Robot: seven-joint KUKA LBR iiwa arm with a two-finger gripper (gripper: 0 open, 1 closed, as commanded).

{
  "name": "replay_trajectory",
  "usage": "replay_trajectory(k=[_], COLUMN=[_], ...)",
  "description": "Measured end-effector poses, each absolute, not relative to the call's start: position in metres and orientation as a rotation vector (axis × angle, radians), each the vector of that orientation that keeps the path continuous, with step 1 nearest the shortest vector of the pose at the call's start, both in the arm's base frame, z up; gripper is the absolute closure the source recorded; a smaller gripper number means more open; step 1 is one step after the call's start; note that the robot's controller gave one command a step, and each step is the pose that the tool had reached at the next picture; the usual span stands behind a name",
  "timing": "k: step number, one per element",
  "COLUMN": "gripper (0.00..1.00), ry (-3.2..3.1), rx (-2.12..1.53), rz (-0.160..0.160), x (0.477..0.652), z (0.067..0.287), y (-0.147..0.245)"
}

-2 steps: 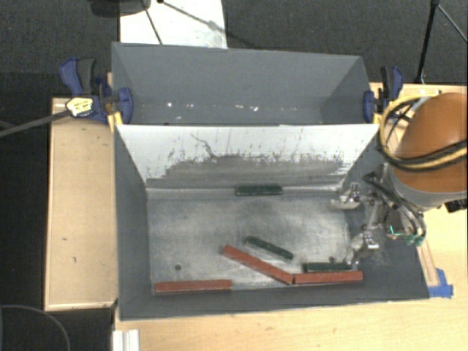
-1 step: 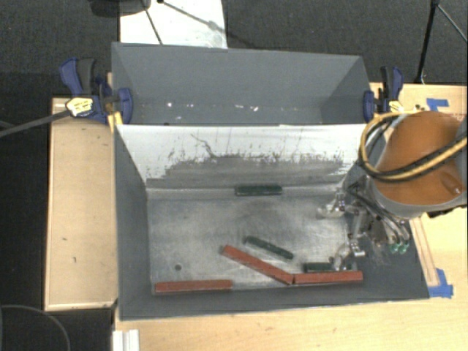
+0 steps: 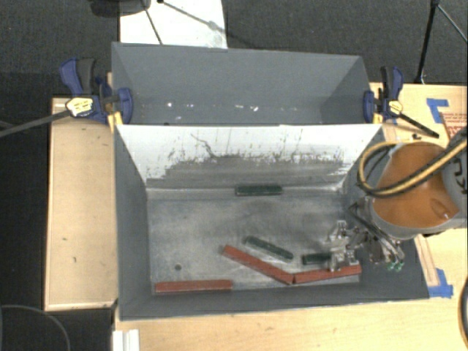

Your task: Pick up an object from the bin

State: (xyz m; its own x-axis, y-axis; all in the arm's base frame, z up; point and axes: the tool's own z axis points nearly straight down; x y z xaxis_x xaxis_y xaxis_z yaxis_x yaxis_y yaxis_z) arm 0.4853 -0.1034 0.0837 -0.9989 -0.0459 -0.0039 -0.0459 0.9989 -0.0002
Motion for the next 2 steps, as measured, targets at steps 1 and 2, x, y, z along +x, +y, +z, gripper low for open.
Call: replay_trajectory(k=[1, 2], gripper=[1.00, 1.00], ry=[3.137, 3.139], rx=[-0.075, -0.026], rz=[0.000, -0.001], x=[0.485, 0.492], z=[0.084, 0.209], y=[-0.103, -0.121])
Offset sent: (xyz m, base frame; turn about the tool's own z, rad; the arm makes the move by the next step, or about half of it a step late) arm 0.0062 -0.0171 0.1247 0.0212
